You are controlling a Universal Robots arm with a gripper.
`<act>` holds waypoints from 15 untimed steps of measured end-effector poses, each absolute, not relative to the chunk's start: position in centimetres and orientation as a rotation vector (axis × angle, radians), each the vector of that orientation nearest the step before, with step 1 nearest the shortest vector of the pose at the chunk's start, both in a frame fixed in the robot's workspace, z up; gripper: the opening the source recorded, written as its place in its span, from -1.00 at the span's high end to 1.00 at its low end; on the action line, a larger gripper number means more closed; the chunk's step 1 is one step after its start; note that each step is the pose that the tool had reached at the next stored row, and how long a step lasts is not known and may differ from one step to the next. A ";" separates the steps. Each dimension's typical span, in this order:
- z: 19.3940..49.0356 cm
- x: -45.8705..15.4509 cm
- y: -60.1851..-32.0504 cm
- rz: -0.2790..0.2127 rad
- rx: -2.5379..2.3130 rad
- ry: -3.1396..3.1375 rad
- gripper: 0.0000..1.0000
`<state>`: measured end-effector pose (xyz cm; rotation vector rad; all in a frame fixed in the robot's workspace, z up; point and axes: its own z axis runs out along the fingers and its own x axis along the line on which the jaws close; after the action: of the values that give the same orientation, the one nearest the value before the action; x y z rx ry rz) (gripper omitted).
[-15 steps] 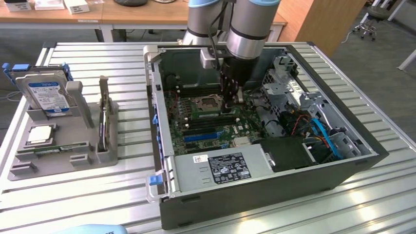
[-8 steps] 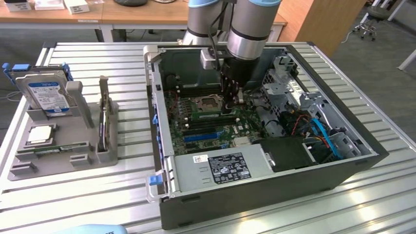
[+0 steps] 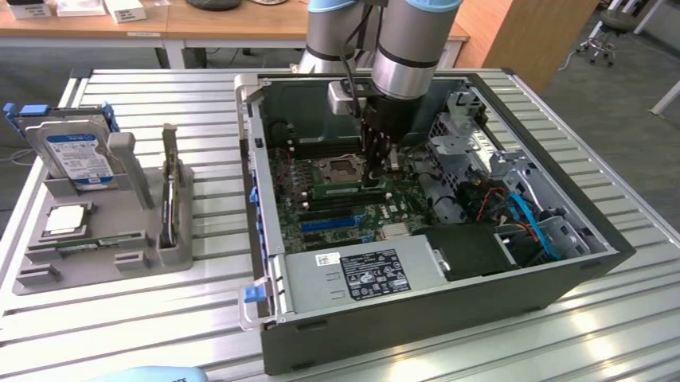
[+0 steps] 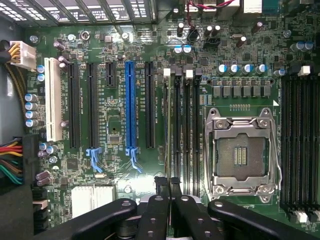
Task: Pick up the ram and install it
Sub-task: 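Insert the ram into the slot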
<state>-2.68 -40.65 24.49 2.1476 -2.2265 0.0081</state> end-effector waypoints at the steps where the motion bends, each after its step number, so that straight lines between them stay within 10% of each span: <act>1: 24.5 -2.7 -40.7 0.008 2.147 -2.226 0.76; 15: 24.2 -2.9 -40.6 0.008 2.148 -2.226 0.76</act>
<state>-2.88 -40.64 24.16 2.1477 -2.2263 0.0081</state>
